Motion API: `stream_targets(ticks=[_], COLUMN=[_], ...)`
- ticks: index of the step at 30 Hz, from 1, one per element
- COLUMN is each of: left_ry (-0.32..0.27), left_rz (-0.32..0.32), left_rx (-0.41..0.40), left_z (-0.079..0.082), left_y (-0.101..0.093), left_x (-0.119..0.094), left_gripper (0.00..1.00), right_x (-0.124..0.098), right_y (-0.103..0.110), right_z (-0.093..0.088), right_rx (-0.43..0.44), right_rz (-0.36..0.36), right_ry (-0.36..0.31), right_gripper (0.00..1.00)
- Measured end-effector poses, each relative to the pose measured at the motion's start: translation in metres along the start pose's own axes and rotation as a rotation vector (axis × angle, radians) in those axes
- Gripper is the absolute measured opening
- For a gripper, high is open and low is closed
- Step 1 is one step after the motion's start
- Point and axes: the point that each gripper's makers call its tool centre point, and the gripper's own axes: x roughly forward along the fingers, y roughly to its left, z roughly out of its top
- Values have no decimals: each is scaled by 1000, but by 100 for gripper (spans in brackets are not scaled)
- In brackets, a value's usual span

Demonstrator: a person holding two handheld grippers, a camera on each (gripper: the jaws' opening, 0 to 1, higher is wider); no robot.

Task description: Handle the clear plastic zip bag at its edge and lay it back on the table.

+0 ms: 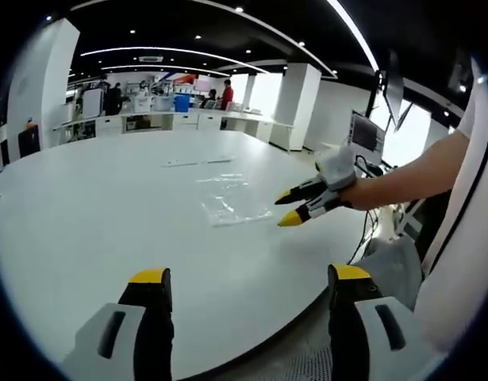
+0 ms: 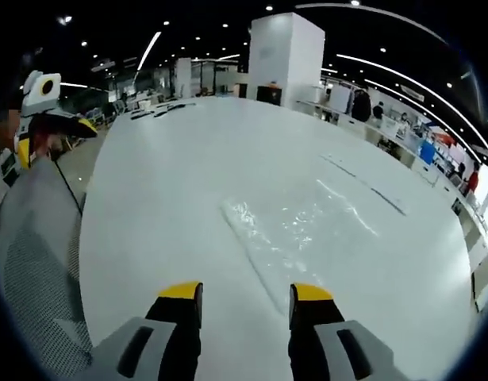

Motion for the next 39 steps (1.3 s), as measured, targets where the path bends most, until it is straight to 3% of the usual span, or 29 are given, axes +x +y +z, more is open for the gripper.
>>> stream_targets(ticks=[9,19,39], left_ry=[2,8,22], left_rz=[-2,0,-6], left_rx=[-3,-7,3], left_z=[0,1,-1], left_y=[1,0,2], left_x=[1,3,7], left_gripper=[79,79,78], right_x=[6,17,26], right_y=[-12,-35,-35], right_z=[-4,-21,-28], right_rx=[-29,-71,-124], right_rz=[-4,1,36], right_ry=[41,98,138], right_gripper=[30,20,11])
